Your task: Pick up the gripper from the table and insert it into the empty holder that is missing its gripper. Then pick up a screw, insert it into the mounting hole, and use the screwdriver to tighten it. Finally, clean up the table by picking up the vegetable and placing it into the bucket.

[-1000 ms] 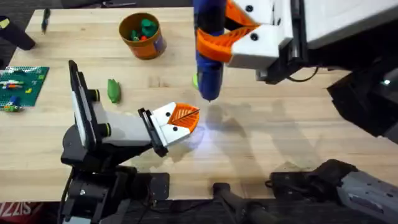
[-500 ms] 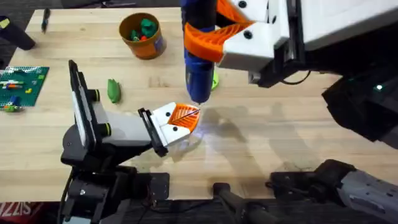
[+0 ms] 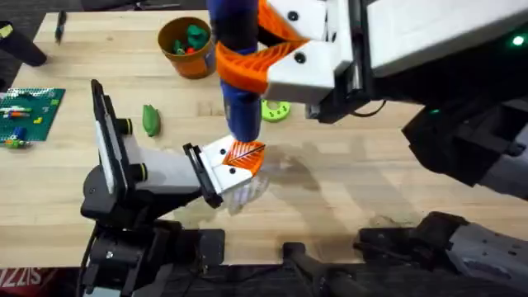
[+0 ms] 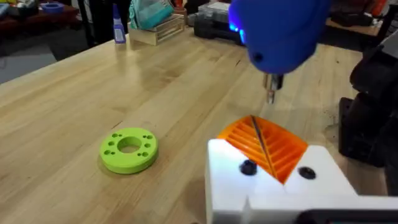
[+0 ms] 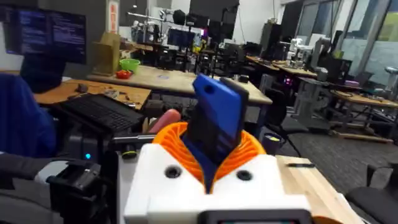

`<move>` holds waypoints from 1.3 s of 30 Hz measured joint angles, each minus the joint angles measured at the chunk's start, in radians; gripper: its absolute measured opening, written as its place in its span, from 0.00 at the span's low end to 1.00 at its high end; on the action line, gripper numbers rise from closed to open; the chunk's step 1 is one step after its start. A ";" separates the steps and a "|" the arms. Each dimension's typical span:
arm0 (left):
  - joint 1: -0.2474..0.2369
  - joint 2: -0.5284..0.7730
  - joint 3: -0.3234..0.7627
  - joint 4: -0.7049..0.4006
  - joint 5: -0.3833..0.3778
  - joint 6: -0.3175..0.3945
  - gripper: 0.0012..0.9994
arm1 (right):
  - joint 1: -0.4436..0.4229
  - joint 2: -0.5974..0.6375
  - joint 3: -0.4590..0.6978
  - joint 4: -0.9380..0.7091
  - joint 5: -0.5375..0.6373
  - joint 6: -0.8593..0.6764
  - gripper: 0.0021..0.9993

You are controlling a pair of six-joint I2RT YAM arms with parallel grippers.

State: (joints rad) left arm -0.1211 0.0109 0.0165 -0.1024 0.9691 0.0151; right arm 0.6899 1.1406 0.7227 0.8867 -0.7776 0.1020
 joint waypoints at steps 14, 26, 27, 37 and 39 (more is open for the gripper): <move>0.000 0.000 0.000 0.000 0.000 0.000 0.00 | 0.060 0.005 0.000 0.018 0.077 0.003 0.02; 0.000 0.000 0.000 0.000 0.000 0.000 0.00 | 0.105 0.110 0.000 0.138 0.082 0.026 0.02; 0.000 0.000 0.000 0.000 0.000 0.000 0.00 | 0.108 0.125 0.000 0.152 0.082 0.026 0.02; 0.000 0.000 0.000 0.000 0.000 0.000 0.00 | 0.111 0.173 0.000 0.196 0.082 0.029 0.02; 0.000 0.000 0.000 0.000 0.000 0.000 0.00 | 0.111 0.173 0.000 0.197 0.082 0.026 0.02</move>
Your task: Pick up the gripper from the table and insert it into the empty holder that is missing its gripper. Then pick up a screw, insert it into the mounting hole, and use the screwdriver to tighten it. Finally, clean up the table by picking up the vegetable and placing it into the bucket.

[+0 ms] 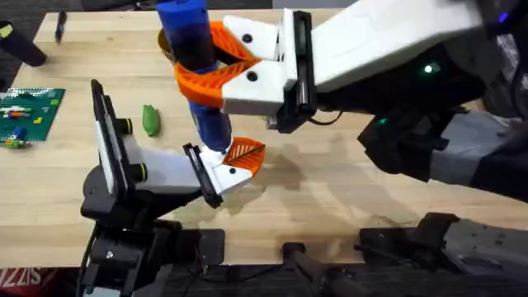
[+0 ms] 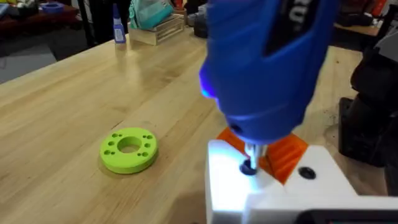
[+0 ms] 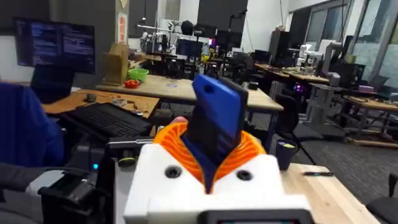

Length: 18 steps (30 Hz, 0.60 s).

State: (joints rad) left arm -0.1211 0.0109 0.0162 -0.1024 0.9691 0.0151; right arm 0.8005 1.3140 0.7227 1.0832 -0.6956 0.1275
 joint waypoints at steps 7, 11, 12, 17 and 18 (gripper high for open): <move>0.000 0.000 0.000 0.000 0.000 0.000 0.00 | 0.000 0.000 0.000 0.002 0.000 -0.005 0.02; 0.000 0.000 0.000 0.000 0.000 0.000 0.00 | 0.000 0.000 0.000 0.002 0.000 -0.005 0.02; 0.000 0.000 0.000 0.000 0.000 0.000 0.00 | 0.000 0.000 0.000 0.002 0.000 -0.005 0.02; 0.000 0.000 0.000 0.000 0.000 0.000 0.00 | -0.006 0.000 0.000 0.002 -0.009 -0.005 0.02; 0.000 0.000 0.000 0.000 0.000 0.000 0.00 | -0.007 0.000 0.000 0.001 -0.009 -0.005 0.02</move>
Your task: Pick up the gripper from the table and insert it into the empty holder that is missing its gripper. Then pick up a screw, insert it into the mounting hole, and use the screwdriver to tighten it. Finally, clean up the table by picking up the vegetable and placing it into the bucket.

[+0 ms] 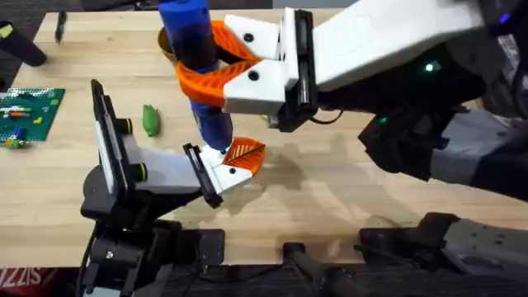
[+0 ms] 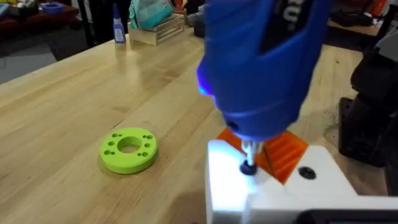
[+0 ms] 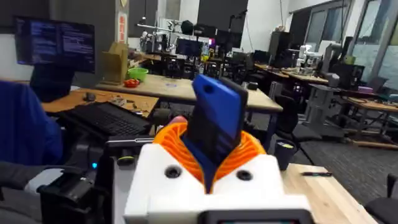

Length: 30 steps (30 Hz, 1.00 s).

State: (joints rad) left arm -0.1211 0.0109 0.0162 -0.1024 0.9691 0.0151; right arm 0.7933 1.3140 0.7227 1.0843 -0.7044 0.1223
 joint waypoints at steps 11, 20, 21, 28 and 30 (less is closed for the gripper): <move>0.000 0.000 0.000 0.000 0.000 0.000 0.00 | -0.001 0.000 0.000 -0.023 0.000 -0.003 0.02; 0.000 0.000 0.000 -0.002 0.004 0.000 0.00 | -0.003 0.000 0.000 -0.036 0.001 -0.004 0.02; 0.000 0.000 0.000 -0.002 0.004 0.000 0.00 | -0.003 0.000 0.000 -0.036 0.001 -0.004 0.02; 0.000 0.000 0.000 -0.002 0.005 -0.002 0.00 | -0.003 -0.001 0.000 -0.039 0.001 -0.010 0.02; 0.000 0.000 0.000 -0.002 0.004 -0.012 0.00 | -0.002 -0.001 0.000 -0.040 -0.002 -0.014 0.02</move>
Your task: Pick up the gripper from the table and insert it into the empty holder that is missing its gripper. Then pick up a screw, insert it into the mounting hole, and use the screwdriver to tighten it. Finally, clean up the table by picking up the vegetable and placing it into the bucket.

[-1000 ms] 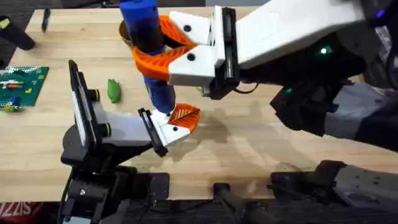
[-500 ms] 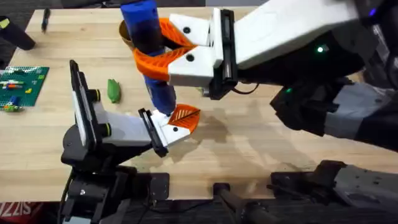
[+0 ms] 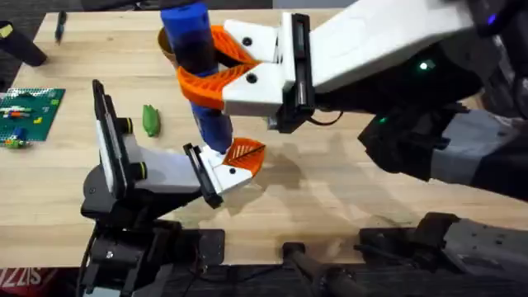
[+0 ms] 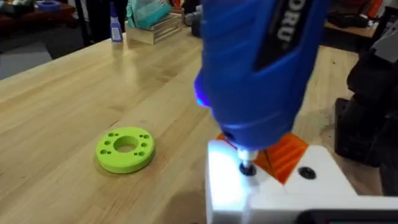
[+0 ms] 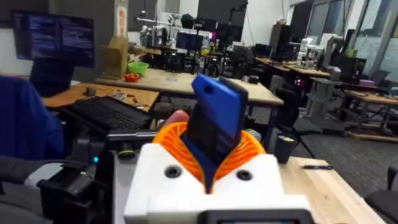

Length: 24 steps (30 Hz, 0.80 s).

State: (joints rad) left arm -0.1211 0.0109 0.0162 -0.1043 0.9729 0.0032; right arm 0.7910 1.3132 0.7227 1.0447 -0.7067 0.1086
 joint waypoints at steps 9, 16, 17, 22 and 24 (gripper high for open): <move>-0.001 0.000 0.000 0.004 -0.001 0.001 0.00 | 0.000 0.004 0.000 0.056 -0.024 -0.028 0.02; -0.001 0.000 0.000 0.001 0.000 0.004 0.00 | -0.041 0.009 0.197 0.081 -0.070 -0.070 0.02; -0.001 0.000 0.000 0.001 0.000 0.004 0.00 | -0.053 0.005 0.229 0.059 -0.083 -0.082 0.02; -0.001 0.000 0.000 0.002 -0.001 0.004 0.00 | -0.113 -0.018 0.351 -0.273 -0.177 -0.191 0.02; -0.001 0.000 0.000 0.002 -0.001 0.004 0.00 | -0.131 -0.018 0.360 -0.425 -0.203 -0.268 0.02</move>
State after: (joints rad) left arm -0.1223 0.0109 0.0162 -0.1028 0.9721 0.0074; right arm 0.6599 1.2953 1.0824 0.6195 -0.9094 -0.1598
